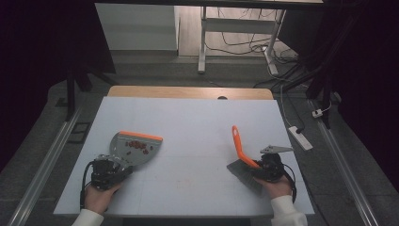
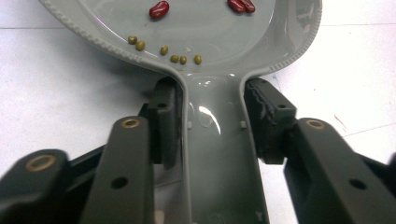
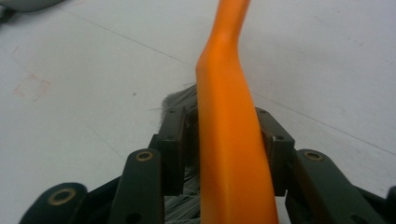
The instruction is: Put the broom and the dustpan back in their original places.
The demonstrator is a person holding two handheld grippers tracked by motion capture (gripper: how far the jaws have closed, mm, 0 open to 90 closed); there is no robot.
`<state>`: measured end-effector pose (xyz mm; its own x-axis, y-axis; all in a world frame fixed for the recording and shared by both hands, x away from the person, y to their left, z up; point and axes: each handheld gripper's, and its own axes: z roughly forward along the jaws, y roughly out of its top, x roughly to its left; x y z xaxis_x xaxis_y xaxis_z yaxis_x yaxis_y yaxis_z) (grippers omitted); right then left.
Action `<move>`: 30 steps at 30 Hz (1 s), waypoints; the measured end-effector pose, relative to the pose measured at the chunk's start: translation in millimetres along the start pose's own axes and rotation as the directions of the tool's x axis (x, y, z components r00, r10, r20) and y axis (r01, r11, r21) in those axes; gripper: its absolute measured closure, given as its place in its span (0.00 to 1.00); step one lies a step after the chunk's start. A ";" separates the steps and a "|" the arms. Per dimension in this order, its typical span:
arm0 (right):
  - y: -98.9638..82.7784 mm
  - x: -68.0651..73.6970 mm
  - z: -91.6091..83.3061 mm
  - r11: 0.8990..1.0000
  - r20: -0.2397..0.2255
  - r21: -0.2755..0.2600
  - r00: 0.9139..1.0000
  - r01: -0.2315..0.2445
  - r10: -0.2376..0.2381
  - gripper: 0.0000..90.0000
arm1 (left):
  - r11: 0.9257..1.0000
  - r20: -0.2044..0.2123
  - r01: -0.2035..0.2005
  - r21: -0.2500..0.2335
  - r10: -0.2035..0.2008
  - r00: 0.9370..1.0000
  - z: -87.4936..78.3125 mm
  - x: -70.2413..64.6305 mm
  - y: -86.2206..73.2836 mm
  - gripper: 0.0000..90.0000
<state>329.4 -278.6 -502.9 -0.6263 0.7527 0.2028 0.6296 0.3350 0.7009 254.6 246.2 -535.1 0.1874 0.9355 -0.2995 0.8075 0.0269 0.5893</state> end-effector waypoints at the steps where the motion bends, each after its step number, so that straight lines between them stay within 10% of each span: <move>1: -0.5 -1.0 0.2 1.000 0.000 0.000 1.000 -0.009 0.009 0.65 | 1.000 0.001 -0.005 0.000 0.005 1.000 -0.4 0.0 -0.3 0.59; 9: -1.1 -5.3 3.2 1.000 0.044 0.017 0.999 -0.010 0.009 0.56 | 0.999 -0.011 -0.044 -0.028 0.044 0.999 -7.9 -0.7 -0.5 0.40; 30: 0.7 -5.0 1.7 1.000 0.139 0.016 0.990 0.025 -0.027 0.48 | 0.976 -0.002 -0.211 -0.047 0.212 0.977 -32.2 -15.1 -2.3 0.39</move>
<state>333.8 -281.2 -504.7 -0.5730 0.8149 0.0871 0.6214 0.3626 0.6946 231.9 243.4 -507.8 0.3529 0.9207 -0.1664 0.7225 -0.1551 0.6738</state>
